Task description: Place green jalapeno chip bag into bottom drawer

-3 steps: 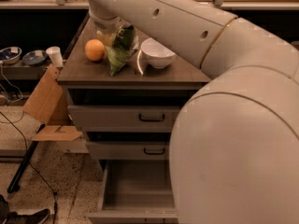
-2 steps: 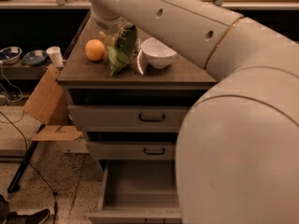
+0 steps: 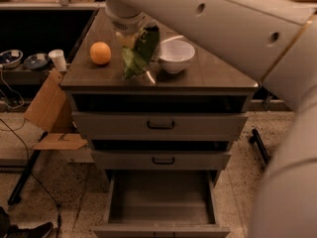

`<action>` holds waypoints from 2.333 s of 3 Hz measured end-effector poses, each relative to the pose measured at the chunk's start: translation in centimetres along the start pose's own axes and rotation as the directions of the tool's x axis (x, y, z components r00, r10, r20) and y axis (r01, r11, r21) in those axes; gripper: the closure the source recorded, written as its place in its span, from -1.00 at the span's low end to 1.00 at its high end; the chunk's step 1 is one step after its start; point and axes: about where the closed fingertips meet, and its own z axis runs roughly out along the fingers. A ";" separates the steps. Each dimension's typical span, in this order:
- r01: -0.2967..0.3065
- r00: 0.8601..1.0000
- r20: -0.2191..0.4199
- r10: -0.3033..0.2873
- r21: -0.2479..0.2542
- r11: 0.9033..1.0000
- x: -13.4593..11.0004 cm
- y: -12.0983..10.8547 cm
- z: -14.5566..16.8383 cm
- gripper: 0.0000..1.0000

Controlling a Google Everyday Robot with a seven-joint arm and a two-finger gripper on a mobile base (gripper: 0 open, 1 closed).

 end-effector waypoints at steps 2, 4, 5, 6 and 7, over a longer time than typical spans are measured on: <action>0.018 0.999 0.026 -0.018 -0.003 1.000 4.8 3.7 -7.2 1.00; 0.001 1.000 0.031 0.002 -0.097 0.995 8.6 12.0 -6.5 1.00; -0.031 0.999 0.034 0.036 -0.142 0.989 9.1 17.8 -3.0 1.00; -0.083 0.994 0.049 0.095 -0.204 0.975 9.2 25.1 1.7 1.00; -0.088 0.993 0.054 0.107 -0.276 0.957 10.1 32.8 7.3 1.00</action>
Offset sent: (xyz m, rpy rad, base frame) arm -0.1343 -0.0506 0.0389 0.0344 -0.0021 0.0548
